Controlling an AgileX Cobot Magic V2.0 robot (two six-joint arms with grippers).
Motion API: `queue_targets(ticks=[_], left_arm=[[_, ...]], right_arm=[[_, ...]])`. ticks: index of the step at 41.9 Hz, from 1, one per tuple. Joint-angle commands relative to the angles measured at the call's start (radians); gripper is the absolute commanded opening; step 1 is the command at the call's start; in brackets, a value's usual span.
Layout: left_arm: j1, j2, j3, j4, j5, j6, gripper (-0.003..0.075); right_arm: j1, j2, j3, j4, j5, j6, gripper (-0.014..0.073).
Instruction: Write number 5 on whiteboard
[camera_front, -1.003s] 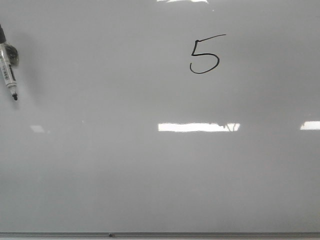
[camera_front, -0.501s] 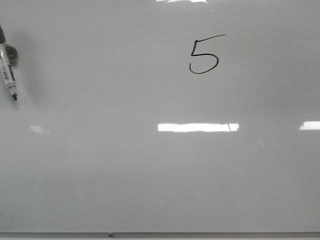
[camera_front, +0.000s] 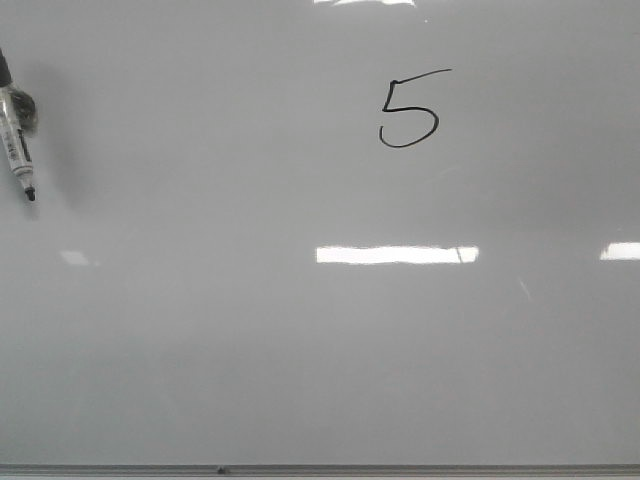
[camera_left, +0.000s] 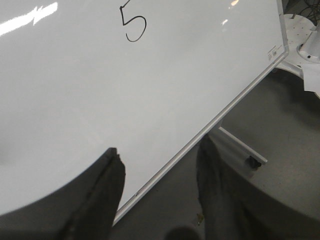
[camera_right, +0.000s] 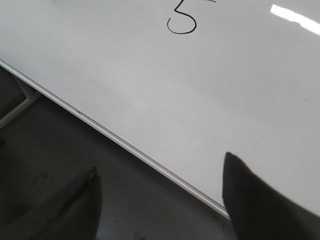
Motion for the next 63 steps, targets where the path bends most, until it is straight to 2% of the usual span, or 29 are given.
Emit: queue_targets(ticks=[1,7,12,17,50,57,63], left_arm=[[-0.007,0.001,-0.026,0.007,-0.076,0.003,0.0321],[-0.007,0.001,-0.026,0.020,-0.076,0.003,0.0214],[-0.007,0.001,-0.026,0.030,-0.076,0.003,0.0094],[-0.007,0.001,-0.026,0.040,-0.076,0.003,-0.0020],[-0.010,-0.009,-0.026,0.040,-0.076,0.003,-0.0020],[0.036,-0.022,-0.026,0.040,-0.076,0.003,-0.0020],[0.131,-0.064,-0.006,0.040,-0.078,0.003,-0.0020]], right_arm=[[-0.005,0.008,-0.027,0.006,-0.058,-0.003,0.0385],[-0.005,0.008,-0.027,0.006,-0.058,-0.003,0.0080],[-0.005,0.008,-0.027,0.006,-0.058,-0.003,-0.0076],[-0.005,0.008,-0.027,0.006,-0.058,-0.003,-0.0069],[-0.005,0.008,-0.027,0.006,-0.057,-0.003,-0.0069],[-0.005,0.008,-0.027,0.006,-0.057,-0.003,-0.0069],[-0.005,0.008,-0.027,0.006,-0.057,-0.003,-0.0069]])
